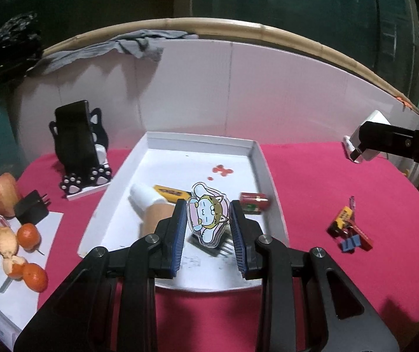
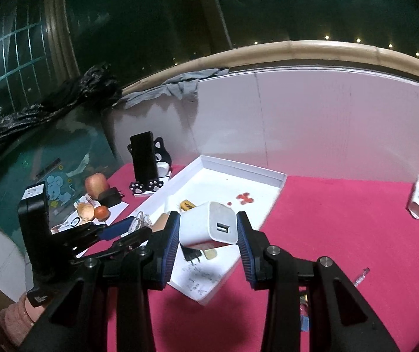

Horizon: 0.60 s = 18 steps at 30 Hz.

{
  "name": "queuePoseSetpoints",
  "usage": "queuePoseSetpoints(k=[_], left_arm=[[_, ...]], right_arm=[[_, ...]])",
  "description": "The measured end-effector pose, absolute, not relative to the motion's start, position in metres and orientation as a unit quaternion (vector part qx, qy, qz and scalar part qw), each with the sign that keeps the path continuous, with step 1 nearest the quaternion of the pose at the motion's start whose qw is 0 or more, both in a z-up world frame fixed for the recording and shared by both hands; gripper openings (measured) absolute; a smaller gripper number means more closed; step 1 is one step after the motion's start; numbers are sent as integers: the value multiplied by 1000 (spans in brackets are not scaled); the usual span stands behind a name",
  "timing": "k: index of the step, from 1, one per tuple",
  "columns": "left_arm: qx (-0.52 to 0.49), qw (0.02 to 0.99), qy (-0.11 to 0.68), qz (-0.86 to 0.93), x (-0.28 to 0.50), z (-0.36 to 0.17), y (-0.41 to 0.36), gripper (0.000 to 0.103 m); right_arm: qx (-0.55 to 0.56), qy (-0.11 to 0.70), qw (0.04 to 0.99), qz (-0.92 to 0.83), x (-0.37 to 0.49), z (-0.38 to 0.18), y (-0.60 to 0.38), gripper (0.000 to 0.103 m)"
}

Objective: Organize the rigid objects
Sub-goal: 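Carry the keychain and white charger cube into the white tray and release both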

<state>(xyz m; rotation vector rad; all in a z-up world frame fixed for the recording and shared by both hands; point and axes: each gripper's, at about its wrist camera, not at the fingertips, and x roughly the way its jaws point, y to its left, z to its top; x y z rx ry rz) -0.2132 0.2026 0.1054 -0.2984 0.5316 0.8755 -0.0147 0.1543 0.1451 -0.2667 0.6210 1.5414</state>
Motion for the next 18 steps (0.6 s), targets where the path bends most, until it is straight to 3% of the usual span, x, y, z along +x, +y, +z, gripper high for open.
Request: queuePoseSetpoints(k=[18], left_arm=[[-196,812,303,458,-184,81,335,28]], right_arm=[[-163,331,663,651,-21,88,257,38]])
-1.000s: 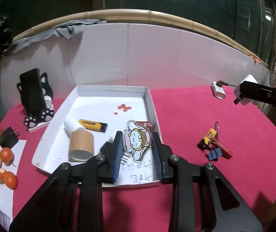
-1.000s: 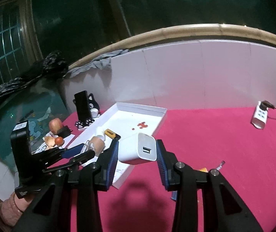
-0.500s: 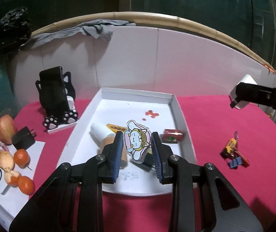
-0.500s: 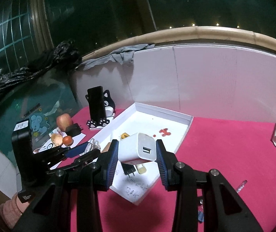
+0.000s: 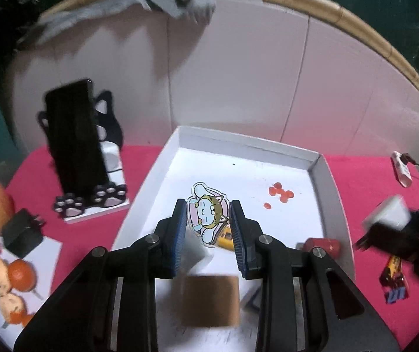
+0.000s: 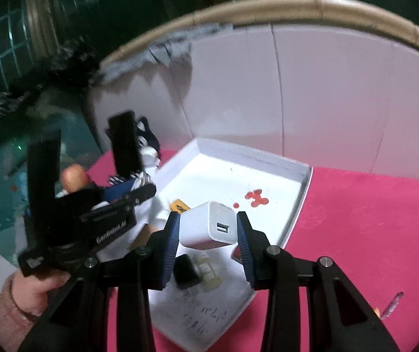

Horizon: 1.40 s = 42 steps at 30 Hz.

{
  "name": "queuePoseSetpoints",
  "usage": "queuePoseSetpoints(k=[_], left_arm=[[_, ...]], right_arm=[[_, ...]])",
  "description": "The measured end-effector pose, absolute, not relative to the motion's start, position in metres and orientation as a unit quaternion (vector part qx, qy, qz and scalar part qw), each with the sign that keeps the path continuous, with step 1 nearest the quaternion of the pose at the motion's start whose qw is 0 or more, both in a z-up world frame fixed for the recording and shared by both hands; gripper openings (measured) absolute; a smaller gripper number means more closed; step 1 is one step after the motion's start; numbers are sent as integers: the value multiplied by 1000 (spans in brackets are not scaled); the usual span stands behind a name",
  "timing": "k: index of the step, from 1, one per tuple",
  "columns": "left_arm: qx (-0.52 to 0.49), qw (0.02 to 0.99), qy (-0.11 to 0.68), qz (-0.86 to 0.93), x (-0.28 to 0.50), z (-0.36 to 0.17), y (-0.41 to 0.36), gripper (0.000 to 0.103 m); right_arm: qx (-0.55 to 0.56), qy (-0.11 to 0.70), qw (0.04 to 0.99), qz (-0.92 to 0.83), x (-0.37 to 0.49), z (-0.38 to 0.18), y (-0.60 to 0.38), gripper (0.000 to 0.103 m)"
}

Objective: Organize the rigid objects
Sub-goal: 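Carry the keychain and white charger cube into the white tray and release both, then move both open grippers back to the items on the table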

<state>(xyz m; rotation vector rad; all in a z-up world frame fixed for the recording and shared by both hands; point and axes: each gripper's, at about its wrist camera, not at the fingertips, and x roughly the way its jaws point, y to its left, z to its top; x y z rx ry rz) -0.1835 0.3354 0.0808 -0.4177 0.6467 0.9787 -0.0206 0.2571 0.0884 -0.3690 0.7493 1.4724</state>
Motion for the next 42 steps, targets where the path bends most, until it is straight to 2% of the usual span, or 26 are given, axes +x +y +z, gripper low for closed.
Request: queuePoseSetpoints(k=[6,13,14,15,16,17,18,19,22,42], left_arm=[[-188,802,328,464,-165,60,344,29],[-192,793,322,481,-169,58,350,29],[-196,791,316,485,-171,59,350,33],[-199,791,310,488,-174,60,350,39],[-202,788,305,495,-177,61,351,58],[-203,782,296,509,-183,64,351,74],[-207,782,286,514,-189,67,352,82],[-213,783,277,514,-194,69,352,93],[-209,780,268,526,-202,76,348,103],[-188,814,200,512,-209,117,254,103]], right_arm=[[-188,357,660,634,-27,50,280,38],[-198,330,663,642,-39,53,281,38],[-197,327,662,645,-38,54,281,39],[-197,321,664,645,-39,56,280,48],[-196,316,668,645,-38,58,280,68],[-198,304,681,636,-38,60,277,79],[-199,295,687,634,-37,60,277,96],[-194,291,686,638,-37,62,275,103],[-180,286,690,640,-36,67,268,103],[-138,230,739,618,-25,103,192,103]])
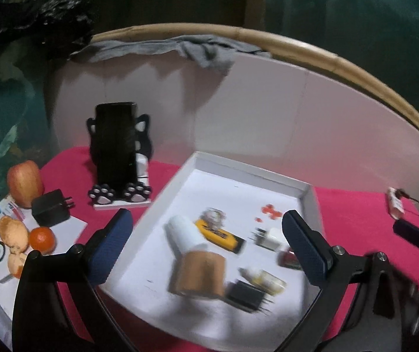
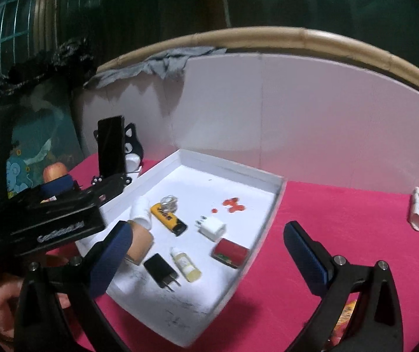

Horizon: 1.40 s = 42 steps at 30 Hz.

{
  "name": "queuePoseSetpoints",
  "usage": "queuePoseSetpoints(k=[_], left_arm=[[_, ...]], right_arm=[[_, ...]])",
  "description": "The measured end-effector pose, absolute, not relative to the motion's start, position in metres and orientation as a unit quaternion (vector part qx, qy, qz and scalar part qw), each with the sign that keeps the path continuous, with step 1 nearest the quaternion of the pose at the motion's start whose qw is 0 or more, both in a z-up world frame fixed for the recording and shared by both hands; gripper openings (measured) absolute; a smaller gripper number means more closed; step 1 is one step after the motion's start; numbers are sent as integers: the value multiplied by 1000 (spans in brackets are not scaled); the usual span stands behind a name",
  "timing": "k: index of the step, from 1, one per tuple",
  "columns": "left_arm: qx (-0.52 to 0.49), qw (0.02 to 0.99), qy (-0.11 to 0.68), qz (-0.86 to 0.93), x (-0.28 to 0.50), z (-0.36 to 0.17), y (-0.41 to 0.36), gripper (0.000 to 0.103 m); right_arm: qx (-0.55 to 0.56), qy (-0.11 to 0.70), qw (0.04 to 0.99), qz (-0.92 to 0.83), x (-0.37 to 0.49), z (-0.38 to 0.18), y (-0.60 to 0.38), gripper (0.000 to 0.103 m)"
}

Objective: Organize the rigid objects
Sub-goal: 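Move both open grippers back to the items on the table, then grasp the blue binder clip with the left gripper while the right gripper grasps the red printed stick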

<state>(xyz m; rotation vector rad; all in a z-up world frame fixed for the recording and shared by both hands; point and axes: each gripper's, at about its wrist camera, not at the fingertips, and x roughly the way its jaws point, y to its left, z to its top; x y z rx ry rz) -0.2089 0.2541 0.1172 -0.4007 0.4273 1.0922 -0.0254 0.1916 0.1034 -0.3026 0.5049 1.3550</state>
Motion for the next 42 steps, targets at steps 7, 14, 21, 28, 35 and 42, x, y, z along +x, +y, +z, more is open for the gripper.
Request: queuePoseSetpoints(k=[7,14,21,28,35,42], left_arm=[[-176,850,225,443,-173,111,213,102],[-161,886,289,324,-110,86,165,102],[-143,889,379,212,-50,39,120,102],[-107,880,409,215,-17,14,109,87],[-86,880,419,206,3,6,116,63],[-83,888,410,190,-5,5,115,33]], right_arm=[[-60,243,786,565,42,108,116,103],[-13,290,817,499,104,80,33,103],[-17,345,816,463,133,35,-12,103],[12,365,812,455,147,16,-24,103],[25,381,800,463,153,11,-25,103],[1,389,790,473,148,12,-18,103]])
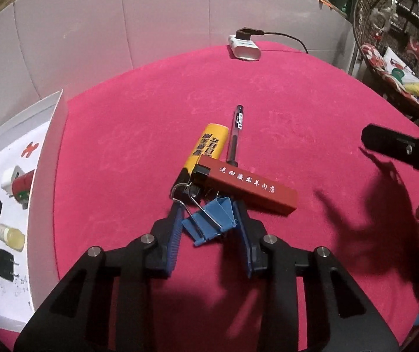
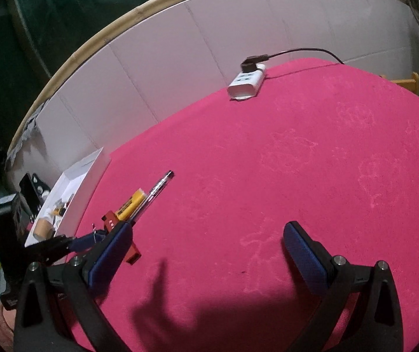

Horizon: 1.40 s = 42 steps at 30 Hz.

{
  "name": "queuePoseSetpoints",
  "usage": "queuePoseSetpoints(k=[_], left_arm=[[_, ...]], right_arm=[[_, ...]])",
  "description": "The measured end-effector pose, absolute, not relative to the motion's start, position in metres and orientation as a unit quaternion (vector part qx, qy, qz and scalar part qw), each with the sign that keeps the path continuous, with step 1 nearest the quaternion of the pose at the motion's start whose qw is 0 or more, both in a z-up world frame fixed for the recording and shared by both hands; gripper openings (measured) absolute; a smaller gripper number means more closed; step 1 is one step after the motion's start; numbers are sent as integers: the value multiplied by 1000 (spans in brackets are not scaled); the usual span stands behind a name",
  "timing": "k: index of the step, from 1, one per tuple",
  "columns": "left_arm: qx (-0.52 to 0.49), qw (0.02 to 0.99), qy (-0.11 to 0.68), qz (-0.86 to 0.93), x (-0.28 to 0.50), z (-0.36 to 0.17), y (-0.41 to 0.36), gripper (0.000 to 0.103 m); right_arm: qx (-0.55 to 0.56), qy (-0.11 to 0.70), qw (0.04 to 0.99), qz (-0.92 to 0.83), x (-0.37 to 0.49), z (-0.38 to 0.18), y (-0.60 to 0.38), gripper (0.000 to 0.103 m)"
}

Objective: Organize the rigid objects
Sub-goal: 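Grasp the blue binder clip with the left gripper while the right gripper grasps the red printed stick, then carry the binder clip and red stick into the white tray and release both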

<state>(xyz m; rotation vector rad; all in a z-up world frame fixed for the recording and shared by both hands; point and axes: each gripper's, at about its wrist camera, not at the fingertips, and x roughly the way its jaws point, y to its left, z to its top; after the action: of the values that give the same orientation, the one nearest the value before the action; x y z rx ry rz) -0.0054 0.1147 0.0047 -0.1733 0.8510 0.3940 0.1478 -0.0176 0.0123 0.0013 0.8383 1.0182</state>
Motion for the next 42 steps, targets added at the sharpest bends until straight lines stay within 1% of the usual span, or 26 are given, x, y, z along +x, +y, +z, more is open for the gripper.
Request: queuePoseSetpoints(k=[7,8,9,11,13,15,16,17,20,21,26,31,38,42], left_arm=[[-105,891,391,206,-30,16,117,33],[-108,892,387,206,-34,19,117,33],[-110,892,386,206,-35,20,117,33],[-120,894,380,204,-44,23,118,33],[-123,895,378,205,-50,24,118,33],[-127,894,375,208,-57,25,117,33],[-129,894,375,208,-58,25,118,33],[-132,894,373,208,-61,25,118,33],[-137,895,368,211,-64,27,118,33],[-137,896,366,213,-66,28,118,33],[-142,901,351,213,-71,36,117,33],[-138,911,316,226,-83,61,116,33],[-132,915,265,272,-115,98,130,33],[-142,909,246,306,-141,109,145,33]], right_arm=[[-153,339,756,539,100,26,37,103],[-166,333,747,551,95,26,44,102],[-178,328,739,561,91,26,51,98],[-205,327,727,568,87,22,64,88],[-221,333,710,580,85,17,76,66],[-239,338,692,591,82,12,88,61],[-247,340,686,595,80,9,94,52],[-252,342,679,599,76,6,96,48],[-276,330,672,603,64,1,102,29],[-272,335,668,606,65,2,101,15],[-230,348,674,610,67,6,83,15],[-175,318,713,600,61,38,62,15],[-163,269,723,615,39,84,72,15],[-167,255,722,621,25,92,86,15]])
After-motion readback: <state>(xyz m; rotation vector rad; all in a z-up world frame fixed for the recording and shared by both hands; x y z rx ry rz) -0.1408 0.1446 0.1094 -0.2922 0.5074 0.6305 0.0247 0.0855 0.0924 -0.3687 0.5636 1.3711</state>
